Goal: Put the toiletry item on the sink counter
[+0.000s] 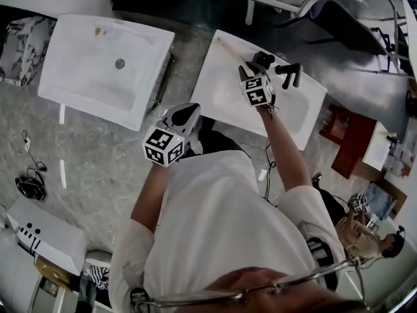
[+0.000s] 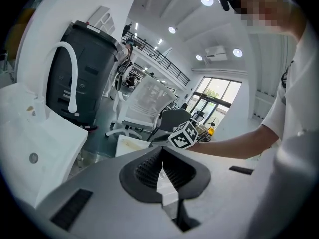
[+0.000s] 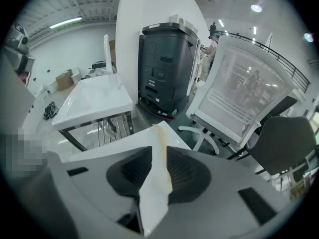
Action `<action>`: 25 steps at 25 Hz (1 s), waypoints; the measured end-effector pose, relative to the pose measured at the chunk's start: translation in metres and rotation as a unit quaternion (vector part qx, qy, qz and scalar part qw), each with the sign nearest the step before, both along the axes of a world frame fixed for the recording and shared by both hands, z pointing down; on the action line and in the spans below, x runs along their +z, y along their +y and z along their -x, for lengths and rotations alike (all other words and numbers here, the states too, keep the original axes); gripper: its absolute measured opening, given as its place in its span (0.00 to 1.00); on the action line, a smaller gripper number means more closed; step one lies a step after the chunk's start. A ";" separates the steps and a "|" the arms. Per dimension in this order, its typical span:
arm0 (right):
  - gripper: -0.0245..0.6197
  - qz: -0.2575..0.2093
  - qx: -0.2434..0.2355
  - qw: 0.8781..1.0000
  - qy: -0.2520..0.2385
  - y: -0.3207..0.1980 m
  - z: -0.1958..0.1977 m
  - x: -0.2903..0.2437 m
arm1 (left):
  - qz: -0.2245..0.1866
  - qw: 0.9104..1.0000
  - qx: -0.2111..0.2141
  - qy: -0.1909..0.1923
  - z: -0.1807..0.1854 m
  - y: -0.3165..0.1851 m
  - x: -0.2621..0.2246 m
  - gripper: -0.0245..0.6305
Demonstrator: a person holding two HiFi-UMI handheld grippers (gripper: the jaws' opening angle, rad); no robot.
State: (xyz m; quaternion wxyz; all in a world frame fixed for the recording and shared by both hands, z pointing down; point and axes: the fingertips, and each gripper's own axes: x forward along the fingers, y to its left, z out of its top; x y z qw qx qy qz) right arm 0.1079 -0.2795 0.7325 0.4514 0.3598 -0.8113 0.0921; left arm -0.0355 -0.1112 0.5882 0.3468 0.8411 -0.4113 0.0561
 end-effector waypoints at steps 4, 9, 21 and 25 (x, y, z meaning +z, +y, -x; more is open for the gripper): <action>0.17 -0.001 0.026 1.000 -0.015 0.019 -0.012 -0.019 | -0.008 1.000 0.021 0.003 -0.005 0.002 -0.007 0.04; 0.15 -0.008 0.056 0.998 -0.041 0.043 -0.020 -0.045 | -0.014 0.999 0.043 0.006 -0.009 0.004 -0.012 0.04; 0.08 -0.035 0.102 0.988 -0.112 0.093 -0.030 -0.110 | -0.022 0.997 0.074 0.011 -0.022 0.007 -0.021 0.04; 0.07 -0.048 0.122 0.980 -0.147 0.108 -0.034 -0.138 | -0.029 0.996 0.084 0.008 -0.025 0.006 -0.030 0.04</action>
